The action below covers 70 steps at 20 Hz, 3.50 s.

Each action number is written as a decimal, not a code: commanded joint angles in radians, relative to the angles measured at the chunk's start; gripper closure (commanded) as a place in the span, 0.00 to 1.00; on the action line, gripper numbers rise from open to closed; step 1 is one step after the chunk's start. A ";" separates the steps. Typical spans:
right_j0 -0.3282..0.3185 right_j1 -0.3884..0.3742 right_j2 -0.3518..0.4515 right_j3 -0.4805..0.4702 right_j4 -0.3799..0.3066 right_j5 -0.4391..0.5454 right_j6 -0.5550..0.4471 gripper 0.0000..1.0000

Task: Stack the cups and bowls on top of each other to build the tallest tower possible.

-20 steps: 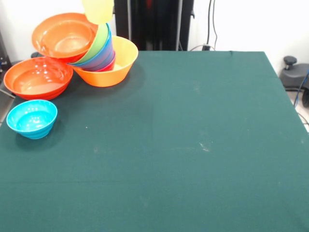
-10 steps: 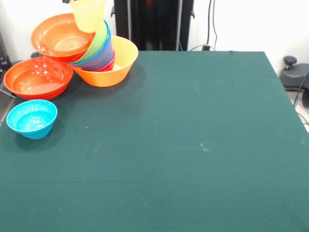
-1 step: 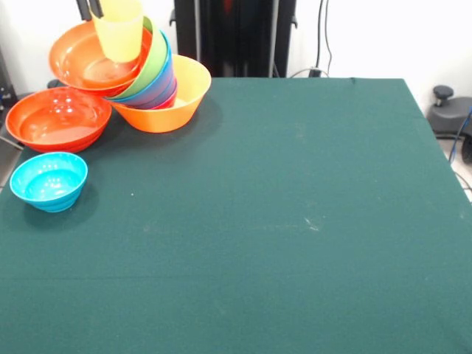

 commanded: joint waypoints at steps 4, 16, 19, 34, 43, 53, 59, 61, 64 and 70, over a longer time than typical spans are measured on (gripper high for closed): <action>0.050 0.052 -0.090 0.030 -0.123 -0.018 -0.258 1.00; 0.066 0.021 -0.083 0.062 -0.143 -0.044 -0.202 0.00; 0.062 -0.010 -0.055 0.076 -0.114 -0.037 -0.192 0.00; 0.032 -0.205 0.161 0.105 0.143 0.036 -0.172 0.00; 0.143 -0.281 0.135 0.055 0.179 0.036 -0.088 0.00; 0.683 -0.080 -0.350 -0.240 -0.112 -0.122 0.215 0.00; 0.834 -0.026 -0.431 -0.379 -0.039 -0.063 0.175 0.00; 0.856 -0.034 -0.443 -0.382 -0.010 -0.061 0.172 0.00; 0.875 -0.065 -0.470 -0.342 0.006 -0.098 0.204 0.00; 0.882 -0.180 -0.573 -0.140 -0.003 -0.271 0.361 0.00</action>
